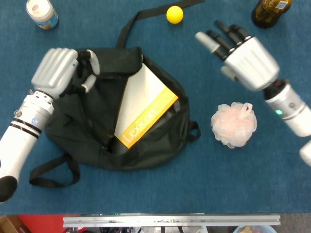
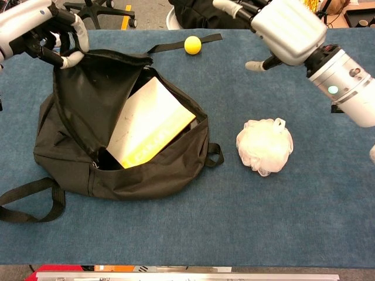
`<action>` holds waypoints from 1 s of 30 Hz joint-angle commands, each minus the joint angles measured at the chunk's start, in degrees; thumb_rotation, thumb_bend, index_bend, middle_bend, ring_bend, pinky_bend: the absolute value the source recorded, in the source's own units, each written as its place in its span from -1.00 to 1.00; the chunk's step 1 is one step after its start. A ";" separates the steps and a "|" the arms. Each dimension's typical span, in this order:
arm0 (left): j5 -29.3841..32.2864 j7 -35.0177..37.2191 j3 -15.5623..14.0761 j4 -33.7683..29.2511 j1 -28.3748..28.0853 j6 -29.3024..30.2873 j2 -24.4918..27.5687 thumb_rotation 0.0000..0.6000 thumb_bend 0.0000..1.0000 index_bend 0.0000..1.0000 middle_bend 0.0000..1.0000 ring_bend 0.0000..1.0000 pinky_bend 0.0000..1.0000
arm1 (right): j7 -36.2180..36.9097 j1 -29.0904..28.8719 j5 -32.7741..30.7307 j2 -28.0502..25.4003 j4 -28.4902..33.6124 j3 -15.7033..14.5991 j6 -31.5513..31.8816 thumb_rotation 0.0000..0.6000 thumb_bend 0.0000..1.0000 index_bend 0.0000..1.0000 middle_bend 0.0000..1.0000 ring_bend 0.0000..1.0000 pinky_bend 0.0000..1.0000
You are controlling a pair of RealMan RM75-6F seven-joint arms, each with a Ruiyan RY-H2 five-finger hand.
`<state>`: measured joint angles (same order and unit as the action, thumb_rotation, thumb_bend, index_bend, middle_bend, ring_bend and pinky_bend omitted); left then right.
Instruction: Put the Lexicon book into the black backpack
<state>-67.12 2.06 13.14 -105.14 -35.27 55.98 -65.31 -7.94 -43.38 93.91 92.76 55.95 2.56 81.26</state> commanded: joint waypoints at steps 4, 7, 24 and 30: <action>-1.55 4.55 -0.42 -2.07 -1.52 -4.40 2.95 1.00 -0.33 -0.55 -0.37 -0.46 -0.04 | -0.44 3.53 -2.36 -4.83 3.01 1.39 1.31 1.00 -0.93 -0.98 -0.49 -0.76 -0.41; -2.01 5.88 -0.33 -2.39 -1.81 -4.89 2.93 1.00 -0.40 -0.63 -0.50 -0.59 -0.24 | -0.26 4.96 -3.05 -6.61 4.02 1.83 1.92 1.00 -0.93 -0.98 -0.48 -0.76 -0.41; -3.46 8.99 -1.63 1.46 2.72 2.43 2.88 1.00 -0.48 -0.85 -0.74 -0.84 -0.60 | -1.64 13.31 -7.85 -21.24 18.25 0.78 -1.30 1.00 -0.90 -0.69 -0.35 -0.72 -0.39; -6.58 8.82 -3.61 5.46 6.90 8.85 2.11 1.00 -0.48 -0.72 -0.71 -0.80 -0.60 | -2.56 17.75 -10.62 -25.60 24.01 -0.18 -1.10 1.00 -0.78 -0.40 -0.22 -0.56 -0.22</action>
<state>-72.39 11.13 10.45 -101.26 -29.95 62.80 -62.78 -10.01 -27.10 84.40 68.21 78.54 2.87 80.10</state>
